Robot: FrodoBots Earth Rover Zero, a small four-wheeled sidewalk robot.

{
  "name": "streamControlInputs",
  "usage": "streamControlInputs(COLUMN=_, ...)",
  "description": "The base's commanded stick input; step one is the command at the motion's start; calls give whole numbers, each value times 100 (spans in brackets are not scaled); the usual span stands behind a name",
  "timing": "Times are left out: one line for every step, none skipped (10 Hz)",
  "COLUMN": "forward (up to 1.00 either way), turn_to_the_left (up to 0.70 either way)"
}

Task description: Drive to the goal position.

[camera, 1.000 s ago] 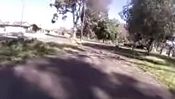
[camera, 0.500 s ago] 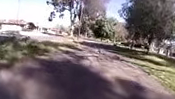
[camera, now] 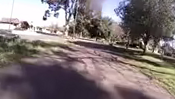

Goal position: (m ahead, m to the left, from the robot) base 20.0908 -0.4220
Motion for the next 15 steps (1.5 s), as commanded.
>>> streamControlInputs(forward=70, turn_to_the_left=-4)
streamControlInputs(forward=70, turn_to_the_left=-7)
streamControlInputs(forward=70, turn_to_the_left=-31)
streamControlInputs(forward=70, turn_to_the_left=-19)
streamControlInputs(forward=70, turn_to_the_left=-7)
streamControlInputs(forward=70, turn_to_the_left=0)
streamControlInputs(forward=70, turn_to_the_left=0)
streamControlInputs(forward=70, turn_to_the_left=0)
streamControlInputs(forward=70, turn_to_the_left=0)
streamControlInputs(forward=70, turn_to_the_left=0)
streamControlInputs(forward=70, turn_to_the_left=0)
streamControlInputs(forward=70, turn_to_the_left=2)
streamControlInputs(forward=70, turn_to_the_left=3)
streamControlInputs(forward=70, turn_to_the_left=3)
streamControlInputs(forward=70, turn_to_the_left=3)
